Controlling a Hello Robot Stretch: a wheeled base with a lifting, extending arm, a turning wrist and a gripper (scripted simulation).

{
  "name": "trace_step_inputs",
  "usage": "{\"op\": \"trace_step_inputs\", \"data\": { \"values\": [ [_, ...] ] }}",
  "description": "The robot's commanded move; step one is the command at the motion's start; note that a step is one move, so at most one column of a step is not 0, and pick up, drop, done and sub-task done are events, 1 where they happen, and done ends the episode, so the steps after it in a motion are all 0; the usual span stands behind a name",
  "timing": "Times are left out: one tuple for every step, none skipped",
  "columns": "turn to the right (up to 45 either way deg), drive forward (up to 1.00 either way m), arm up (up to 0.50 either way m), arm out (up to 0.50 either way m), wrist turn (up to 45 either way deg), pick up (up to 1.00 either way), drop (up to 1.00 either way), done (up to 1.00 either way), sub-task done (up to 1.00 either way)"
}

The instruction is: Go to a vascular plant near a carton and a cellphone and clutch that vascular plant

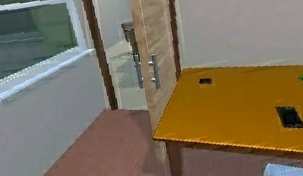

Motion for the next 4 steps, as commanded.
{"op": "trace_step_inputs", "data": {
  "values": [
    [0.0, 0.1, 0.0, 0.0, 0.0, 0.0, 0.0, 0.0, 0.0],
    [0.0, 0.4, 0.0, 0.0, 0.0, 0.0, 0.0, 0.0, 0.0],
    [-33.0, 0.0, 0.0, 0.0, 0.0, 0.0, 0.0, 0.0, 0.0],
    [45.0, 0.0, 0.0, 0.0, 0.0, 0.0, 0.0, 0.0, 0.0]
  ]
}}
